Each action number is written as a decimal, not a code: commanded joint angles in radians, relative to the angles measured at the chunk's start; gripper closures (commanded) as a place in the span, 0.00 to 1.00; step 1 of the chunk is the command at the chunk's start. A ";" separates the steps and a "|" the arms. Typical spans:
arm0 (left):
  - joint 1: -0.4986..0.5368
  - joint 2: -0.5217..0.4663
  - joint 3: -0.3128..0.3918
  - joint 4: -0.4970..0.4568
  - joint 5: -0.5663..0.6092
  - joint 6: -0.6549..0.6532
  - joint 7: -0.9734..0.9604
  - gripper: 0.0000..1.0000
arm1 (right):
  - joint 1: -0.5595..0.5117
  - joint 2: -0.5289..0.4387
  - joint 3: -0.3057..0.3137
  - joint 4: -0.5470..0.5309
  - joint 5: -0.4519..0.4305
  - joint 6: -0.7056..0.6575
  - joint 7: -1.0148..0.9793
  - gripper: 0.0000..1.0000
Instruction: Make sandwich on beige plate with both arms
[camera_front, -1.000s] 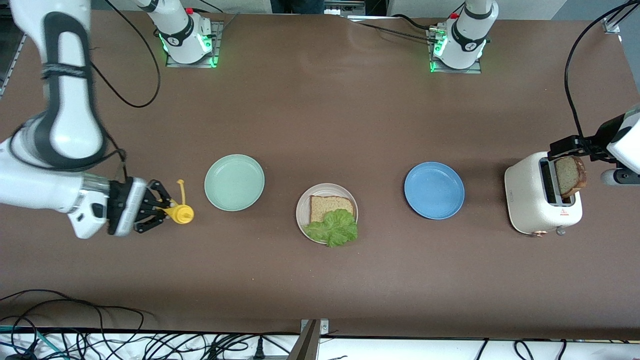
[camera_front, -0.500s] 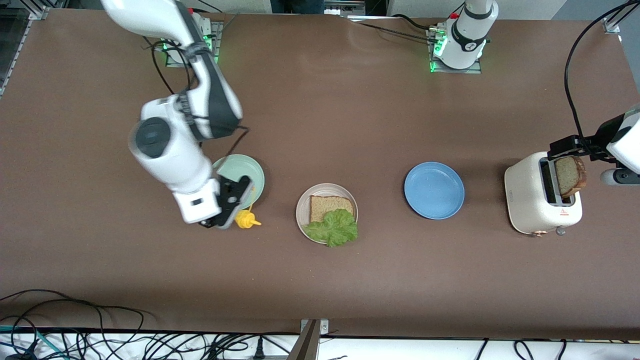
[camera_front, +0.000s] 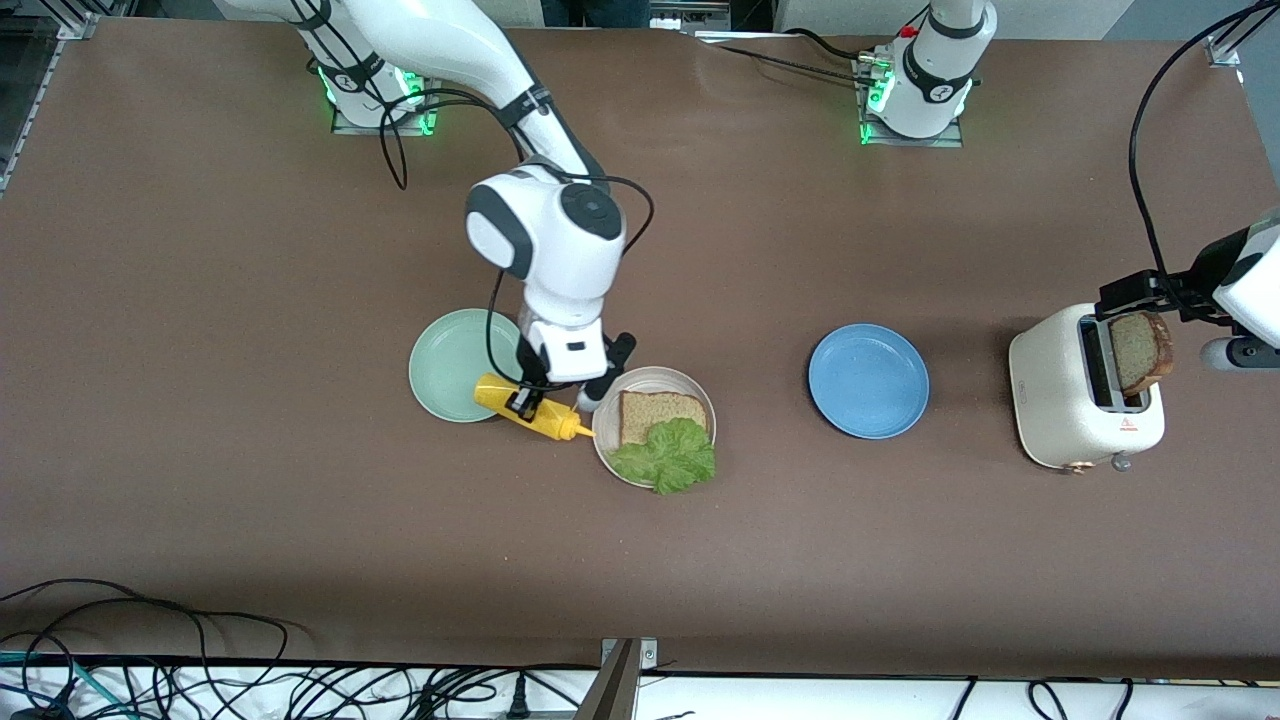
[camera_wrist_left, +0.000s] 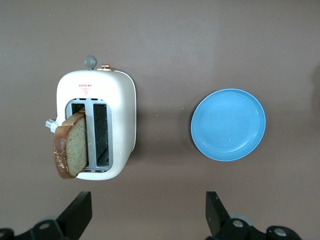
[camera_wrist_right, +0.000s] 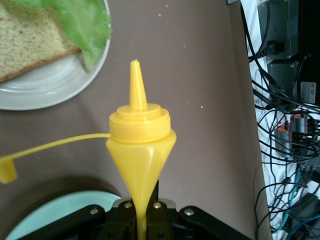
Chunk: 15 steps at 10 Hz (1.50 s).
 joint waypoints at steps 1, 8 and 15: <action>0.001 -0.005 -0.003 0.010 0.014 -0.014 -0.005 0.00 | 0.071 0.059 -0.021 0.023 -0.164 -0.040 0.156 1.00; 0.001 -0.005 -0.003 0.010 0.014 -0.014 -0.005 0.00 | 0.129 0.107 -0.030 0.078 -0.298 -0.162 0.260 1.00; 0.001 -0.005 -0.003 0.010 0.014 -0.014 -0.005 0.00 | -0.293 -0.217 -0.098 0.137 0.499 -0.290 -0.505 1.00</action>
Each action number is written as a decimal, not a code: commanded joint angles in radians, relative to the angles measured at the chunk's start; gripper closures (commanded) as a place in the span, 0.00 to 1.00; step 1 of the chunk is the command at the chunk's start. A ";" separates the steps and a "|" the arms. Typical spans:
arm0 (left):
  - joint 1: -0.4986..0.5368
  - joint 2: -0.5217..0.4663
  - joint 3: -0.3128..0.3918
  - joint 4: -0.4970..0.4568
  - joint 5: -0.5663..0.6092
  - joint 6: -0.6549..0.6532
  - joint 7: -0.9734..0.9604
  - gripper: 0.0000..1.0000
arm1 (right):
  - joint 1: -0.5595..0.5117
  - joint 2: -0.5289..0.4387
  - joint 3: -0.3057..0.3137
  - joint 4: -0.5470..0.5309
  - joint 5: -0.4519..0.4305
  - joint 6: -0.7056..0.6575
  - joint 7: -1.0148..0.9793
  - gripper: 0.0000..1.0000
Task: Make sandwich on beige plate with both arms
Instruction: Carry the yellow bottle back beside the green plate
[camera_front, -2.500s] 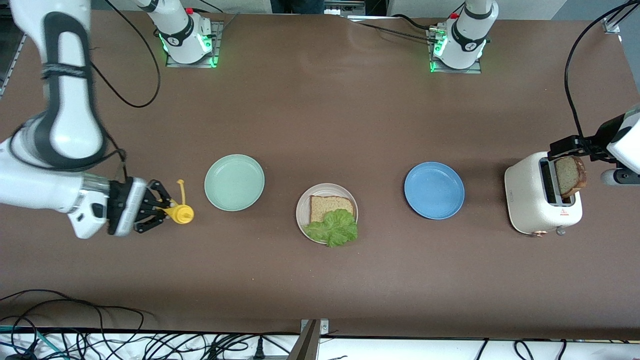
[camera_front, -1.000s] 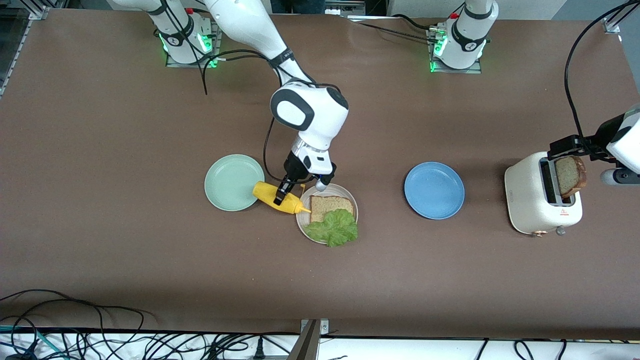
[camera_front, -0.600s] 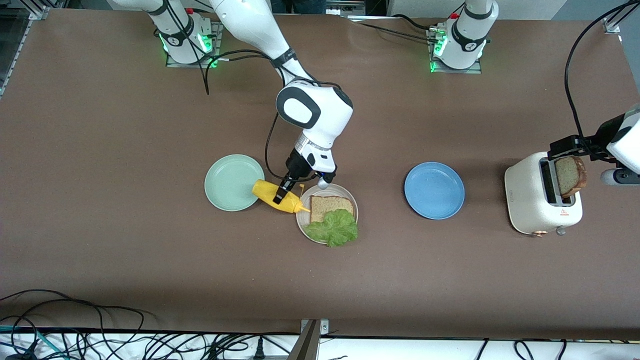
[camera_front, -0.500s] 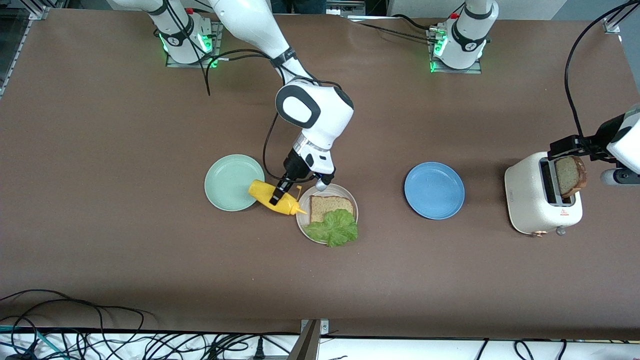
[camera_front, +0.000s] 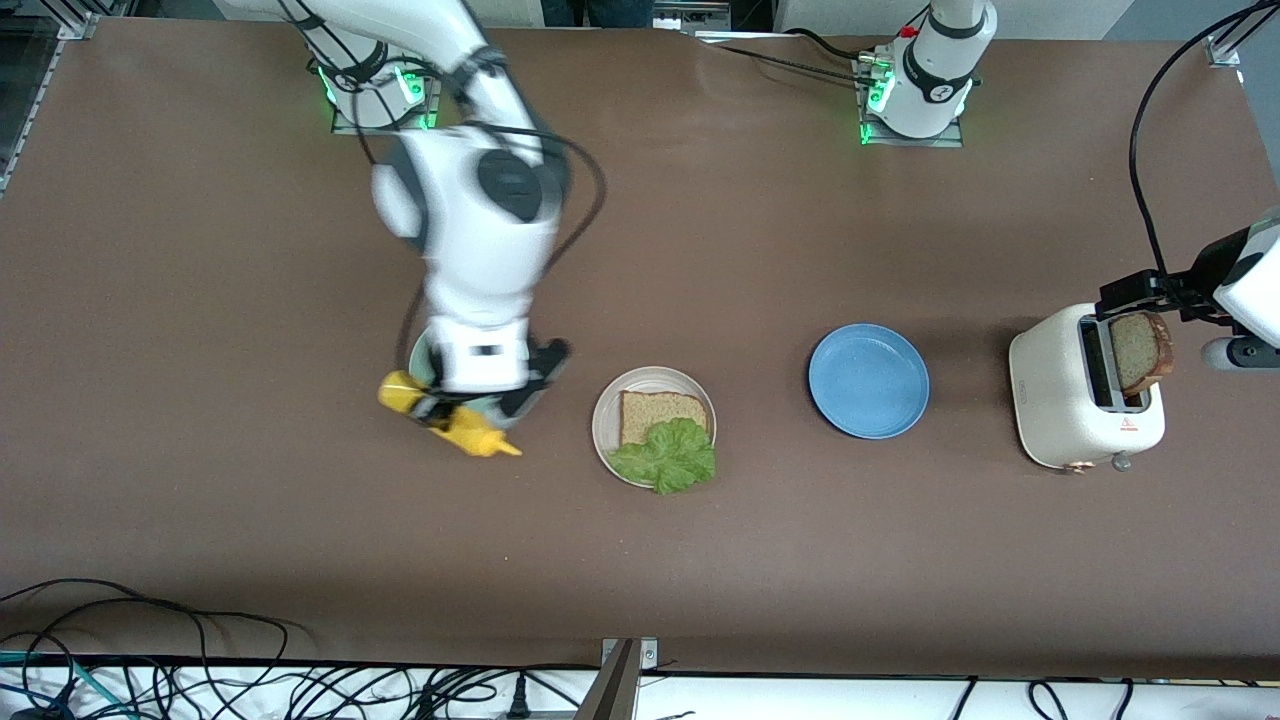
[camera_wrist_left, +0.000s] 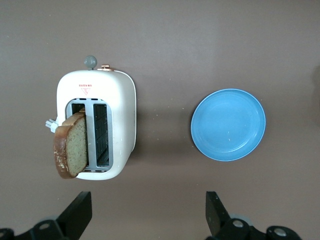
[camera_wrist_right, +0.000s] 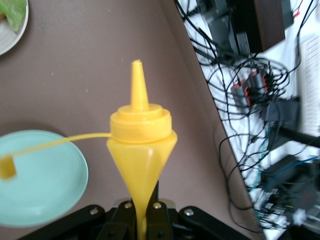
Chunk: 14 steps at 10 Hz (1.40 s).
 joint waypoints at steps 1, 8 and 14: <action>0.001 -0.005 -0.003 0.009 0.014 -0.013 -0.005 0.00 | -0.237 -0.072 0.023 -0.037 0.373 -0.092 -0.254 1.00; 0.001 -0.005 -0.003 0.009 0.014 -0.013 -0.004 0.00 | -0.727 -0.086 0.023 -0.468 1.113 -0.404 -1.175 1.00; 0.102 0.061 0.003 0.009 0.025 0.042 0.059 0.00 | -0.813 -0.025 0.024 -0.762 1.253 -0.421 -1.849 1.00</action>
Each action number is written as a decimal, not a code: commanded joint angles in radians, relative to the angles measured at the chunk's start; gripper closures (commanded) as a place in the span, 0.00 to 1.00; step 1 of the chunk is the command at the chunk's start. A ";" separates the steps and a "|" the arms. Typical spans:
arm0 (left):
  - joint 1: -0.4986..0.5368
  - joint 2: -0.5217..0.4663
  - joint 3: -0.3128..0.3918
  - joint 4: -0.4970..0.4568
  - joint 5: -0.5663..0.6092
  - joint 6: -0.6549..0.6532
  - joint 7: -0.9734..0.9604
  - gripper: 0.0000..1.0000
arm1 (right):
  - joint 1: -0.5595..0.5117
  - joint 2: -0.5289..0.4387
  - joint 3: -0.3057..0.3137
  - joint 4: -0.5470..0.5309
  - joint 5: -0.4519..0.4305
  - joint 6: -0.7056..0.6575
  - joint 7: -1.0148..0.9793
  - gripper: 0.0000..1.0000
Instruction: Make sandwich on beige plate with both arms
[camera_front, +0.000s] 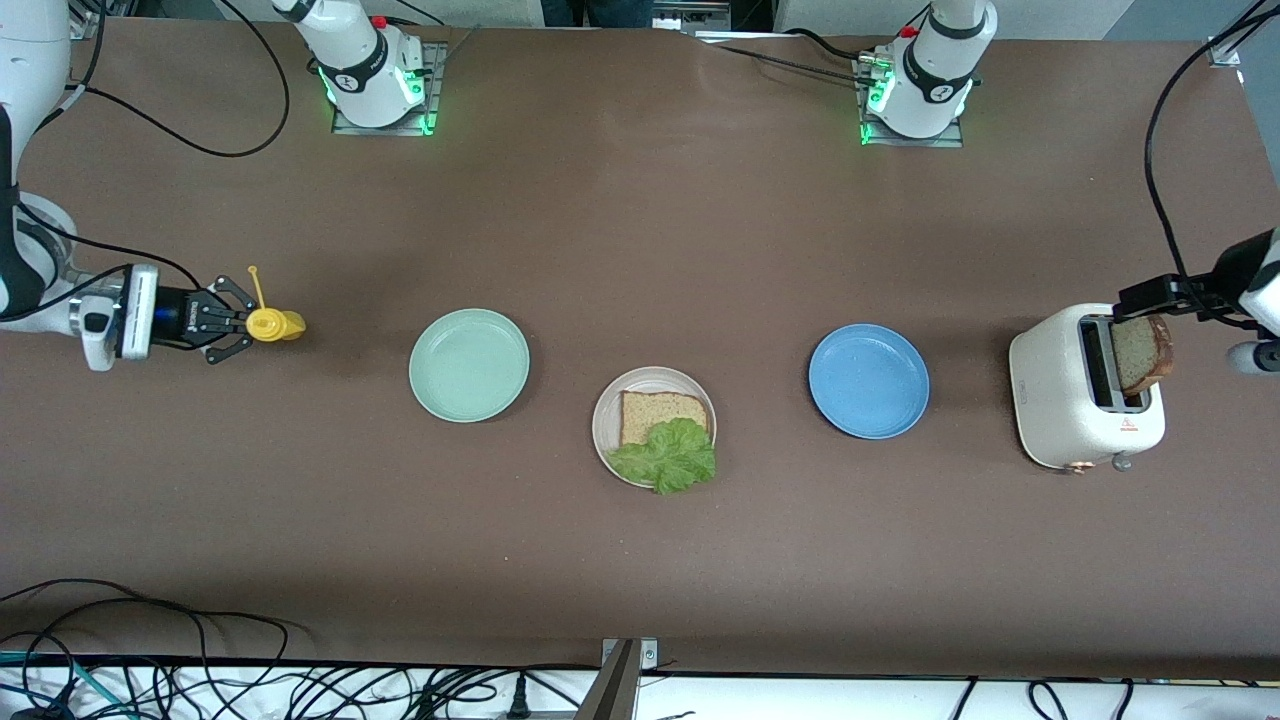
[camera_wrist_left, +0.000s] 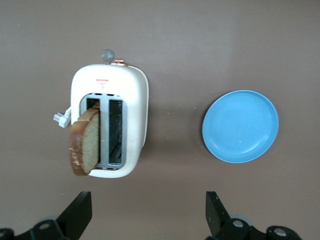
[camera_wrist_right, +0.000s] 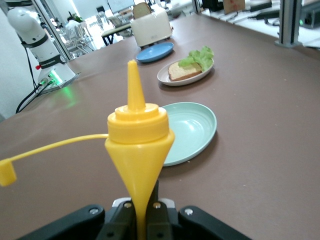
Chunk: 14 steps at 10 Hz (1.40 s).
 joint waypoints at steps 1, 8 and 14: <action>0.093 0.059 -0.008 0.012 0.016 0.076 0.121 0.00 | -0.035 0.063 0.018 -0.037 0.088 -0.062 -0.202 1.00; 0.175 0.193 -0.007 -0.138 0.014 0.204 0.220 0.10 | -0.054 0.192 0.026 -0.029 0.178 -0.144 -0.344 0.31; 0.166 0.170 -0.014 -0.142 0.123 0.166 0.242 1.00 | -0.048 0.096 0.002 0.165 0.034 -0.144 0.034 0.01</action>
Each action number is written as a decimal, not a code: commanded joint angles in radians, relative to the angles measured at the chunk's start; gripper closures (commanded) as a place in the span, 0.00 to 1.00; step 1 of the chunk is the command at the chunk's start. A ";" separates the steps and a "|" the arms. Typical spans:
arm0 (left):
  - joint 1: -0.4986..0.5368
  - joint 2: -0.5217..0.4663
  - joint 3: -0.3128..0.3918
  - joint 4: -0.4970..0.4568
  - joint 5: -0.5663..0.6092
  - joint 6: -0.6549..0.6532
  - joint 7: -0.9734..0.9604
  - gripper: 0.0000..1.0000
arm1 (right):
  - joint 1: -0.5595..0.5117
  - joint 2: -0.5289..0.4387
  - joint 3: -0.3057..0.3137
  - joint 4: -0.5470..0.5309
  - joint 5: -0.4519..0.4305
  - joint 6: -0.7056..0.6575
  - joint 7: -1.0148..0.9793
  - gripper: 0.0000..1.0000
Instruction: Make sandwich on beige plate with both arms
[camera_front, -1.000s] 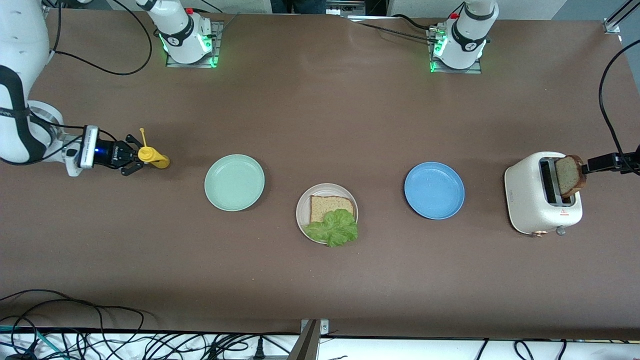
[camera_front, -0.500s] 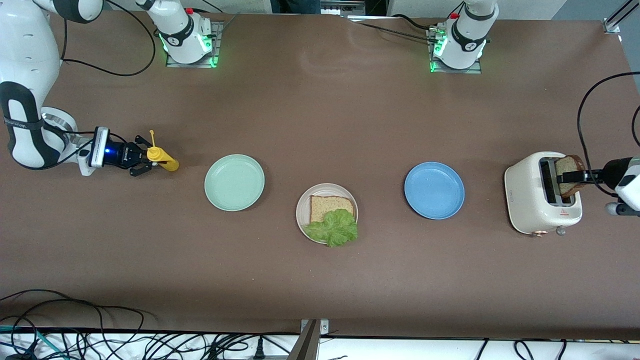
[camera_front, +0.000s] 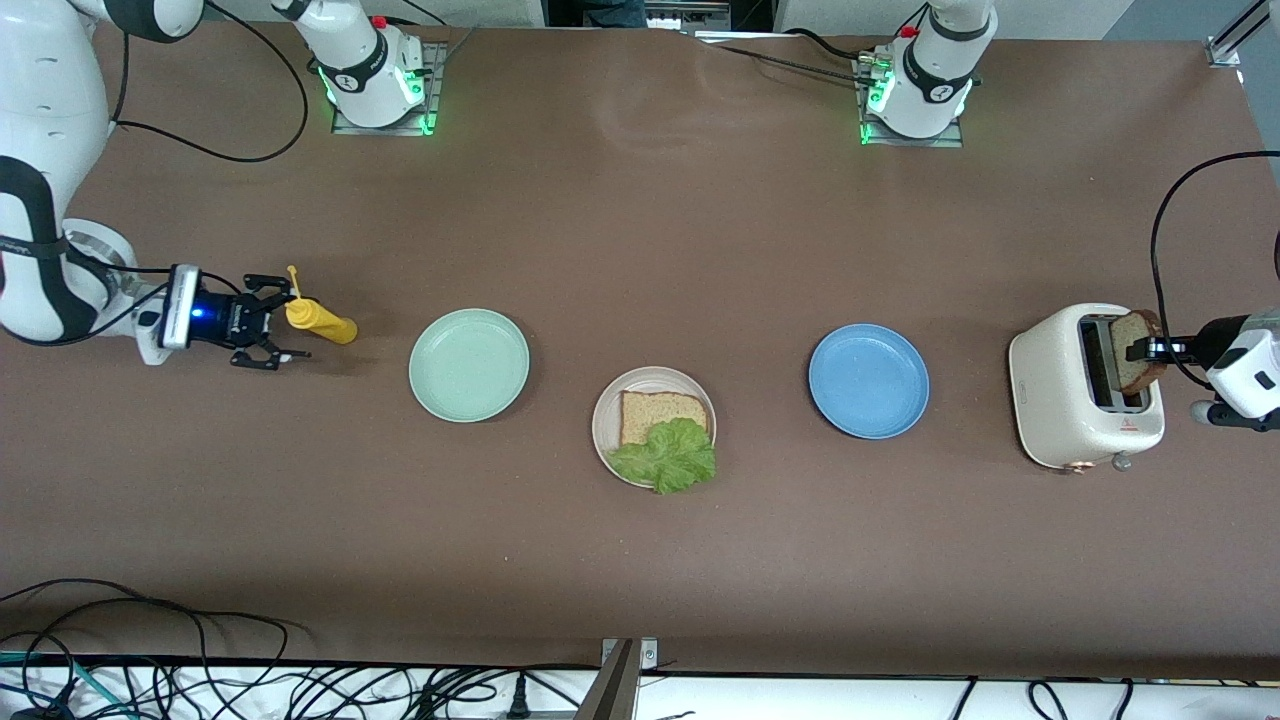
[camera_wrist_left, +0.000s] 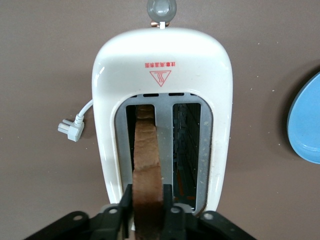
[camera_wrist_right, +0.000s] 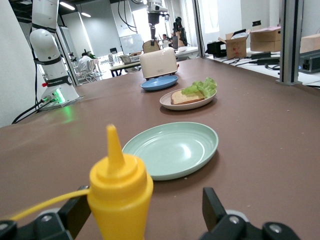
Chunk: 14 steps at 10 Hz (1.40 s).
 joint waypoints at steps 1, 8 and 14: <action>0.002 -0.036 -0.005 -0.007 0.030 -0.023 0.019 1.00 | -0.014 -0.085 -0.011 0.174 -0.151 -0.019 0.291 0.01; -0.174 -0.167 -0.088 0.097 0.144 -0.100 0.005 1.00 | 0.038 -0.134 -0.004 0.530 -0.395 -0.096 0.935 0.01; -0.449 -0.060 -0.091 0.149 -0.006 -0.097 -0.039 1.00 | 0.027 -0.120 -0.010 0.526 -0.409 -0.087 0.921 0.00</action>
